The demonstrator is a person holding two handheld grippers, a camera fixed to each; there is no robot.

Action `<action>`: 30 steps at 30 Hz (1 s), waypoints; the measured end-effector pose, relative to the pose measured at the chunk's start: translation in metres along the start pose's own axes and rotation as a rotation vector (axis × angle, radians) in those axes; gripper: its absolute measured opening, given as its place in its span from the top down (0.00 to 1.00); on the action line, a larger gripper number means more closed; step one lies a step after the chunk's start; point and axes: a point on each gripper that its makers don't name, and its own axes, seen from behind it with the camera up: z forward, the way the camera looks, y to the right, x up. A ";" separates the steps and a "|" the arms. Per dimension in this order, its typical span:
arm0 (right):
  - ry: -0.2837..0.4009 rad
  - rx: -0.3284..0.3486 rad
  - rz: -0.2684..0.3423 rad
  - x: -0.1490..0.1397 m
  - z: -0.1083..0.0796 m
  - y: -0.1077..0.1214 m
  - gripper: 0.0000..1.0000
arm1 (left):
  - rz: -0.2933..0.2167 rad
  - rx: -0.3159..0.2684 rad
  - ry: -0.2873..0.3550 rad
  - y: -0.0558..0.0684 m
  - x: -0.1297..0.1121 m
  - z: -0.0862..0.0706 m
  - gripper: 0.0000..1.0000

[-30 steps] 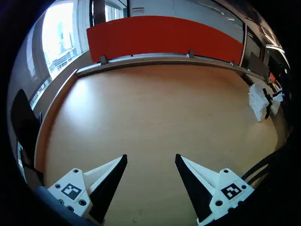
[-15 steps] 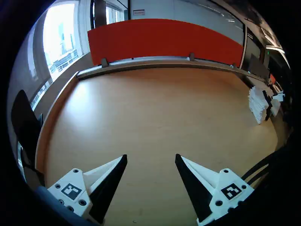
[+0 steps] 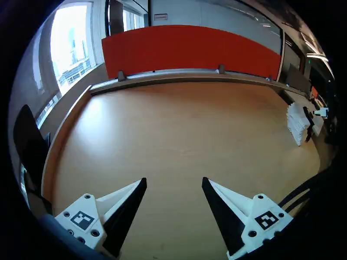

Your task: Fold towel

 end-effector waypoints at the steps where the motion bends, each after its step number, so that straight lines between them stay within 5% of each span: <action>1: 0.000 -0.002 0.005 -0.001 0.000 0.000 0.11 | 0.000 0.001 0.001 0.000 0.001 0.000 0.05; 17: 0.022 -0.017 0.063 0.001 0.001 -0.006 0.11 | -0.013 0.031 0.044 -0.012 0.019 -0.002 0.05; 30: 0.267 -0.014 0.065 0.051 -0.022 -0.028 0.11 | -0.061 0.106 0.230 -0.040 0.093 -0.013 0.05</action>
